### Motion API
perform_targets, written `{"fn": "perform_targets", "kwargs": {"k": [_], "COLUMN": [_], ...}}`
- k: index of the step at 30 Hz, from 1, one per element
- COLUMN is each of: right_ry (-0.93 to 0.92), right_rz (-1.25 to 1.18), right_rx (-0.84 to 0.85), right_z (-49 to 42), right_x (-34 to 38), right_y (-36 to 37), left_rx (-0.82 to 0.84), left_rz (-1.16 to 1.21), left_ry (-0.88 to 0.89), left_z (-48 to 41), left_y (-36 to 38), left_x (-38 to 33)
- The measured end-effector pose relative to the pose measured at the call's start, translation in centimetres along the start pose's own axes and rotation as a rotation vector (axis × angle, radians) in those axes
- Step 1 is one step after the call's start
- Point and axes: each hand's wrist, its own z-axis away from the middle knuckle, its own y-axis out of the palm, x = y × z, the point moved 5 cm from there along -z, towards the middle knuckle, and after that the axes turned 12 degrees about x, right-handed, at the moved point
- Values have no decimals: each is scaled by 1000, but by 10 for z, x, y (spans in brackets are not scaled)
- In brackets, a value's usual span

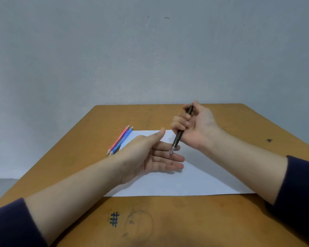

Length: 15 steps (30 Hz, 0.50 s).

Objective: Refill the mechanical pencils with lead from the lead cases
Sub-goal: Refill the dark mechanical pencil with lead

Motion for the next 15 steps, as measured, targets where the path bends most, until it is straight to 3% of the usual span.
{"fn": "perform_targets", "kwargs": {"k": [6, 15], "right_ry": [39, -14], "right_rz": [2, -28], "right_rx": [70, 108], "right_z": [4, 6], "right_x": [5, 8], "right_y": [5, 9], "left_rx": [292, 401], "left_rz": [327, 332], "left_ry": [-91, -90], "left_z": [1, 1], "left_y": [10, 15], "left_x": [5, 5]}}
